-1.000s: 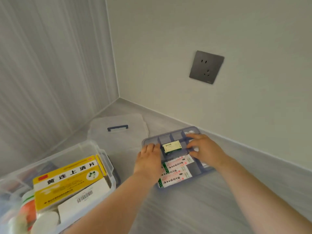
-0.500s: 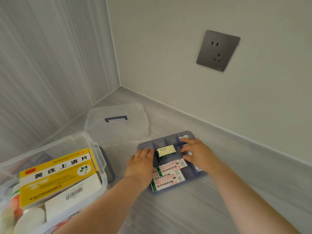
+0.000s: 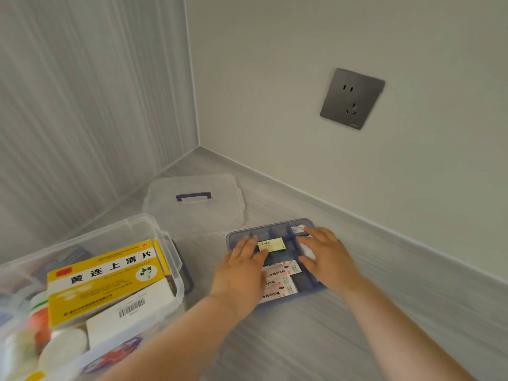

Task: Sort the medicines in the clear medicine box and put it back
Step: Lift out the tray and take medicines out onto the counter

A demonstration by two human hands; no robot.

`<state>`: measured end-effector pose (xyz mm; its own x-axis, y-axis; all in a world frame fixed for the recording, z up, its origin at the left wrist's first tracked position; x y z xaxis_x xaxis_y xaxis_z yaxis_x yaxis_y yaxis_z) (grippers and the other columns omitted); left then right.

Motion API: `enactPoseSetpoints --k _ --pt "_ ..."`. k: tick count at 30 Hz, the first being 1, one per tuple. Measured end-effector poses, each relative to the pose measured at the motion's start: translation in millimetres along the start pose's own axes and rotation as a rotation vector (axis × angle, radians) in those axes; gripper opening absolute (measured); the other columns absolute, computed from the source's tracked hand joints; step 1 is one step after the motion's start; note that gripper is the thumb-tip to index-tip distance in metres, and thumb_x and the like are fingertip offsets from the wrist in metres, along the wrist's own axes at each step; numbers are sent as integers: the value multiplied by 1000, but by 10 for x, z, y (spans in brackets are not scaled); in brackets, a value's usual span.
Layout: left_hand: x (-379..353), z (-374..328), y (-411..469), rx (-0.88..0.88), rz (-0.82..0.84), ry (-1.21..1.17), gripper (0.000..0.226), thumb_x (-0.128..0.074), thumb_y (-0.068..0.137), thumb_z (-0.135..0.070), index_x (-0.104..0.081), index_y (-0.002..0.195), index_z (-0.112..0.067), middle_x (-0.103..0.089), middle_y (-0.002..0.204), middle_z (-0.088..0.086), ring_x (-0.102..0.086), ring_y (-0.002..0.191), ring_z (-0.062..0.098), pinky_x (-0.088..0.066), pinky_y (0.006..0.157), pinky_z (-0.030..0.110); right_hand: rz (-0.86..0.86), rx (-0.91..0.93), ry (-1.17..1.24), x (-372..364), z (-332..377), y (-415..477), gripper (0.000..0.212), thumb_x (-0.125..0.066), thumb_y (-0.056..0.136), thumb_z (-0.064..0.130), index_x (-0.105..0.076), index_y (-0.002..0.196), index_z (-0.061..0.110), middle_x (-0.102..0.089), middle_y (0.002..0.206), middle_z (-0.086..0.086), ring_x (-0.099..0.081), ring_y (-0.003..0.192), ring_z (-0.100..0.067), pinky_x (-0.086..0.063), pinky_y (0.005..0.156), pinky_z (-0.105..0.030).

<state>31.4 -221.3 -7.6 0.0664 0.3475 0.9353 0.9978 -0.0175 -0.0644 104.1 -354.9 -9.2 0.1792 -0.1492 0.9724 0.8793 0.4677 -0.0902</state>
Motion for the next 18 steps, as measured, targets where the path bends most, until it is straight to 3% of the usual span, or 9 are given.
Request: enactPoseSetpoints --k 2,3,5,6,7,8,11,15,18 --pt "171 -67 -198 -80 -59 -54 45 -39 92 -24 -30 136 -23 -18 153 -1 -9 141 15 -10 115 29 -91 4 45 181 136 -60 44 -49 89 23 -42 131 19 -35 147 0 -24 136 -19 -22 111 -32" --pt "305 -61 -323 -117 -109 -72 41 -44 90 -22 -41 131 -23 -31 149 0 -22 138 15 -20 112 28 -133 22 75 279 249 -84 43 -50 88 21 -43 130 18 -39 144 -1 -28 134 -19 -24 109 -31" --pt "634 30 -612 -172 -249 -109 27 -55 76 -18 -67 100 -21 -67 115 5 -61 108 19 -52 85 28 -174 82 132 440 560 -113 43 -52 87 17 -44 129 17 -45 140 -2 -34 130 -19 -27 107 -29" --pt "781 123 -763 -191 -309 -142 21 -54 71 -19 -71 83 -21 -74 95 2 -69 88 17 -56 68 26 -176 118 154 500 743 -116 42 -52 87 16 -44 129 17 -47 138 -2 -35 129 -18 -26 106 -27" --pt "900 237 -906 -190 -358 -166 22 -49 71 -22 -71 73 -20 -75 84 -1 -70 77 14 -54 59 21 -168 150 172 543 935 -114 42 -52 87 16 -44 129 17 -47 138 -1 -35 129 -17 -25 105 -24" --pt "983 368 -1034 -170 -380 -185 27 -45 72 -24 -71 70 -20 -74 79 -3 -69 75 12 -52 59 20 -152 181 189 571 1139 -105 41 -51 88 16 -45 129 17 -47 137 -1 -36 129 -17 -24 103 -22" --pt "1183 812 -1428 -70 -478 -192 31 -42 74 -29 -71 69 -18 -73 77 -3 -57 83 7 -41 70 21 -88 302 228 565 1797 -67 38 -50 88 15 -48 126 16 -50 135 -4 -39 126 -20 -23 95 -17" --pt "1285 1391 -1917 59 -593 -118 63 -23 90 -53 -72 69 -18 -73 78 -2 -53 85 9 -39 71 24 100 462 194 273 2609 -36 38 -51 87 17 -49 125 16 -52 132 -4 -42 122 -20 -30 98 -28" --pt "1237 1633 -2133 125 -631 -84 72 -17 91 -54 -73 68 -16 -75 77 1 -49 87 8 -38 77 26 247 512 110 24 2982 33 42 -52 87 19 -46 128 16 -49 135 -6 -40 123 -22 -31 100 -30"
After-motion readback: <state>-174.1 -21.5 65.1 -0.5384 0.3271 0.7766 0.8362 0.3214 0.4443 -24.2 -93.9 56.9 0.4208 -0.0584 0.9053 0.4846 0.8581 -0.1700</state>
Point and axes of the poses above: each hand's wrist, its own y-axis towards the middle knuckle, its own x-axis out of the back of the hand, z = x × y, the point moved 7 cm from there along y, towards the middle knuckle
